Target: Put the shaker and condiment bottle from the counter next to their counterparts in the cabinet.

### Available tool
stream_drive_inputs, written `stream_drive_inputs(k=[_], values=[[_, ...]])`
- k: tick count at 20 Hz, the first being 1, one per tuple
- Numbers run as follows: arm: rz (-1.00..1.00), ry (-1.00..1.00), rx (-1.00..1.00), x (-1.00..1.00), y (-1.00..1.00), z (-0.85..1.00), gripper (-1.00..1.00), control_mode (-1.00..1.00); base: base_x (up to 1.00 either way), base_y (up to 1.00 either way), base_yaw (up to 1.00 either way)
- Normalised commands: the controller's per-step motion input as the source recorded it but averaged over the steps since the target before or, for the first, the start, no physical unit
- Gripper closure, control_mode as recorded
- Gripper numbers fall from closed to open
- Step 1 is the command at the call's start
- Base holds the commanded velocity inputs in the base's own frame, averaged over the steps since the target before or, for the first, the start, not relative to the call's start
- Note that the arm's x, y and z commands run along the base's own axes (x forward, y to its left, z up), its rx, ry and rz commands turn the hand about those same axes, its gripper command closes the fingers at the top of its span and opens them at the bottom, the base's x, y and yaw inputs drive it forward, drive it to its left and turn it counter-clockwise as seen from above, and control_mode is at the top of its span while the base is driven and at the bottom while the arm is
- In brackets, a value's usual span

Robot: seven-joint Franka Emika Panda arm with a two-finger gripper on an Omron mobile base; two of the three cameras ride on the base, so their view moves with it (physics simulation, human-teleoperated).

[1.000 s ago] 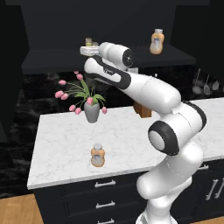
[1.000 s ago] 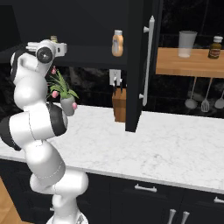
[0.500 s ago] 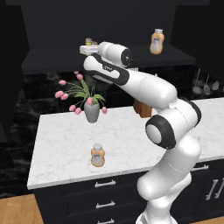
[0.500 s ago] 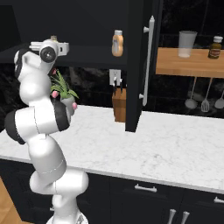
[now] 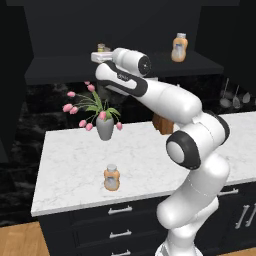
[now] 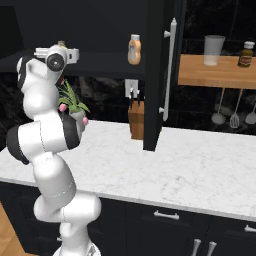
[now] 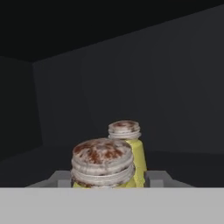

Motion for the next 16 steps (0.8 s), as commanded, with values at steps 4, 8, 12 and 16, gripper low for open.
stream_drive_inputs(k=[4,8,12,16], values=[[0.0,0.0,0.0,0.04,0.0,0.0,-1.0,-1.0,0.0,0.0,0.0],[0.0,-0.01,0.0,0.0,0.0,-0.01,-1.0,-1.0,0.0,0.0,0.0],[-0.02,-0.07,0.0,-0.09,-0.18,-0.01,-1.0,-1.0,0.0,0.0,0.0],[-0.01,-0.21,0.0,-0.68,-0.32,0.0,-1.0,-1.0,0.0,0.0,0.0]])
